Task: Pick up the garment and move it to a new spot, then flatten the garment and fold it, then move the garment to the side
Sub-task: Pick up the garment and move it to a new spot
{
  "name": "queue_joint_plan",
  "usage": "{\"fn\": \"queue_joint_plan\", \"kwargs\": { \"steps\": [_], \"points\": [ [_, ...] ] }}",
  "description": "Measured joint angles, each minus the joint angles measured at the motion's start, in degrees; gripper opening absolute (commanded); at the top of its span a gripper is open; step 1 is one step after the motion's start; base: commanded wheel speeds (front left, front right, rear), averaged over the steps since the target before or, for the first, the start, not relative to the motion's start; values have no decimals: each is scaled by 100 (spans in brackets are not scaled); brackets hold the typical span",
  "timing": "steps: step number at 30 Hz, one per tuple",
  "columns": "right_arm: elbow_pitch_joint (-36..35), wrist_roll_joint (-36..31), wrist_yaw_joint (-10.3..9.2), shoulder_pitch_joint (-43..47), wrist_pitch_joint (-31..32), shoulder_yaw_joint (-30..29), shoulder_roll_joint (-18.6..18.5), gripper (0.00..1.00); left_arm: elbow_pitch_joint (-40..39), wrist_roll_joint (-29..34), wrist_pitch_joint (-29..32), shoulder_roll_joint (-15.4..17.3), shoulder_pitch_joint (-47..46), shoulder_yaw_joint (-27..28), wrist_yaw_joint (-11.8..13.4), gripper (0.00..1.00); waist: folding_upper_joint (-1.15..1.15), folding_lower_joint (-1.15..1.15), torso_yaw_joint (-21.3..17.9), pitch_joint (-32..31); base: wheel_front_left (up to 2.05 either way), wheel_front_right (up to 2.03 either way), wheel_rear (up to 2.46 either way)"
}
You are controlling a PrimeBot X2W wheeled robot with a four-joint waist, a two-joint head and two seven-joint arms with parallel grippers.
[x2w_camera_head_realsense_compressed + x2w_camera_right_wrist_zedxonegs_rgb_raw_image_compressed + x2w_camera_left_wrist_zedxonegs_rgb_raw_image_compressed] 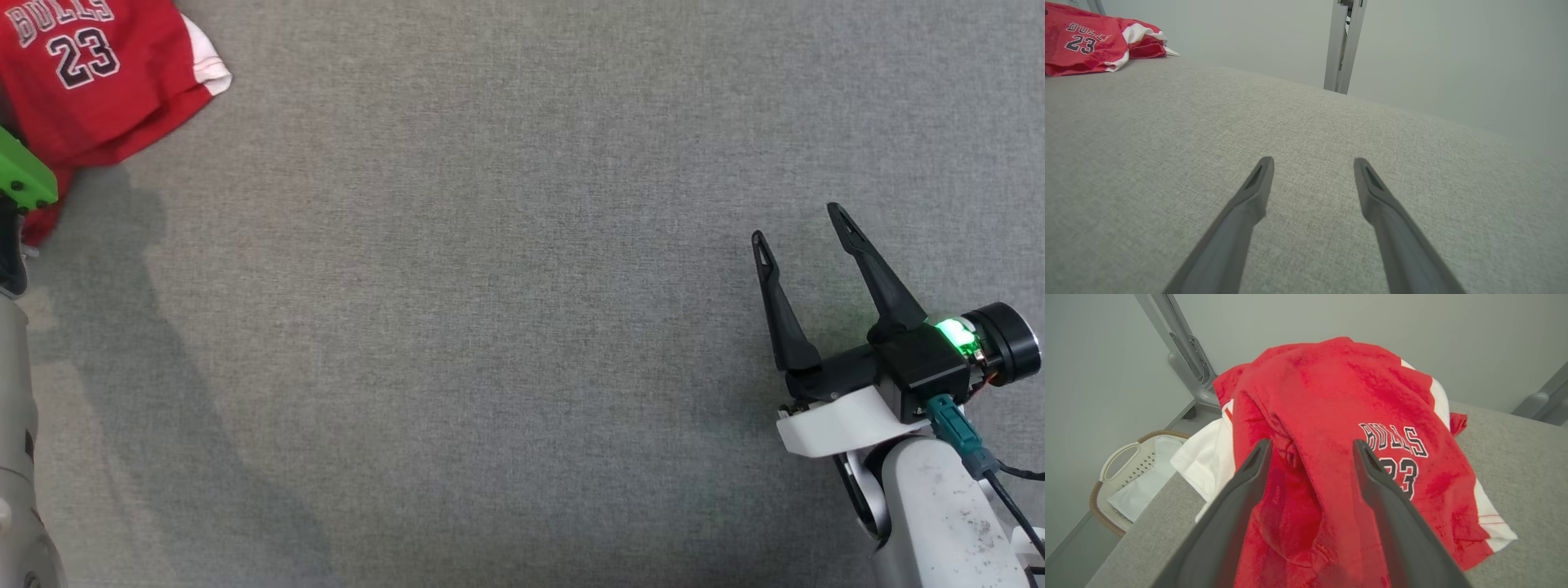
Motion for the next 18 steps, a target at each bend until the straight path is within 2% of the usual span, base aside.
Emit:
{"fn": "queue_joint_plan", "kwargs": {
  "steps": [8, 9, 10, 12, 18],
  "points": [
    [-21, -2, 0, -5, 0, 10, 1, 100, 535, -62, 7, 15, -208, -74, -1, 100, 0, 0, -226, 354, 0, 0, 0],
    [-21, -2, 0, -8, 0, 1, 0, 100, 575, -64, -26, 12, -227, -74, -1, 85, 0, 0, -247, 381, 0, 0, 0],
    [-19, -2, 0, -15, 0, -10, 1, 100, 603, -81, -58, 5, -246, -70, -1, 40, 0, 0, -262, 396, 0, 0, 0],
    [-12, -2, 0, -43, 0, -41, 1, 100, 649, -87, -160, -8, -293, -88, -1, 0, 0, 0, -290, 410, 0, 0, 0],
    [104, 78, 0, -53, 0, -13, 0, 100, 811, -66, -327, 58, -330, -203, -1, 0, 0, -1, -282, 241, 0, 0, 0]
  ]
}}
